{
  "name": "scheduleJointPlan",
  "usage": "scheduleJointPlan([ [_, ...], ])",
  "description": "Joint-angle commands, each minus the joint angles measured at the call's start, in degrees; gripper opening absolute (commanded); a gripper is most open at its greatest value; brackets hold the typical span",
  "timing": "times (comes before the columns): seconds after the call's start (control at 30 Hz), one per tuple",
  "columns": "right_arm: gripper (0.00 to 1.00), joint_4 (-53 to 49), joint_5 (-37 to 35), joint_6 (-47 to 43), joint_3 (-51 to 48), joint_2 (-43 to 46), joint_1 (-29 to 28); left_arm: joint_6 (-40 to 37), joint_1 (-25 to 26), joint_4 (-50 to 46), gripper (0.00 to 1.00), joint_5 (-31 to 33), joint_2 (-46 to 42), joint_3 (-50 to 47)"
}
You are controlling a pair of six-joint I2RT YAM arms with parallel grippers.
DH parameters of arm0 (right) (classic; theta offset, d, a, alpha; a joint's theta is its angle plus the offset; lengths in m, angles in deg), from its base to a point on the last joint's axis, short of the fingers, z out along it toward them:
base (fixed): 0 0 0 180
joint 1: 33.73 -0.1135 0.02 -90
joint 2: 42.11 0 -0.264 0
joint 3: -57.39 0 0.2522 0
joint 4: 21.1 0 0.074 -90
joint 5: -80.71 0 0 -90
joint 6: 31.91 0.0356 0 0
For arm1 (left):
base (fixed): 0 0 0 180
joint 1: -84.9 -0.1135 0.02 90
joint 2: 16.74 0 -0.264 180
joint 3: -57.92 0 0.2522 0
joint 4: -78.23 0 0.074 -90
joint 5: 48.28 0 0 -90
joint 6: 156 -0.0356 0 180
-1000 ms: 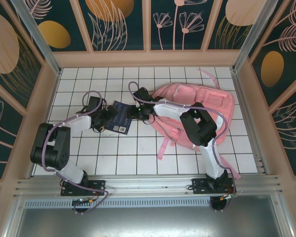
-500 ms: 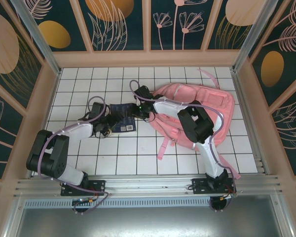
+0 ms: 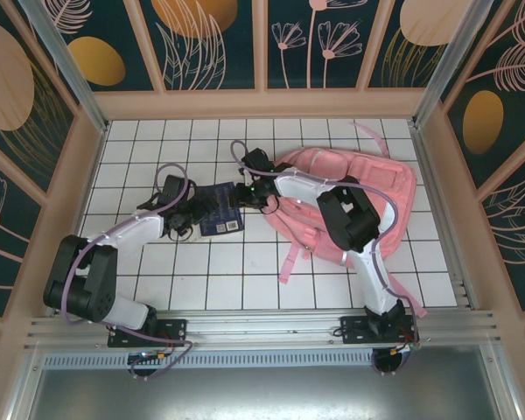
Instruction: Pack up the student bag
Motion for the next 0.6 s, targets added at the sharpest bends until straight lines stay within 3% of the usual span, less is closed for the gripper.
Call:
scheduleJointPlan([
  [0.0,0.46,-2.37,1.74,-1.96,2.05,-1.81,0.65,-2.37,-0.84,-1.37,0.92,2.31,2.63,3.09],
  [0.23,0.46,-0.68,4.00,-0.78,1.63,-2.30,0.66,1.43,-1.08,5.30,0.90,-3.44,7.03,1.87],
  [0.57,0.46,2.49,8.74,2.50,2.18,-4.77,-0.34,1.94,-1.08,6.94,0.89,-4.71,8.21,1.02],
])
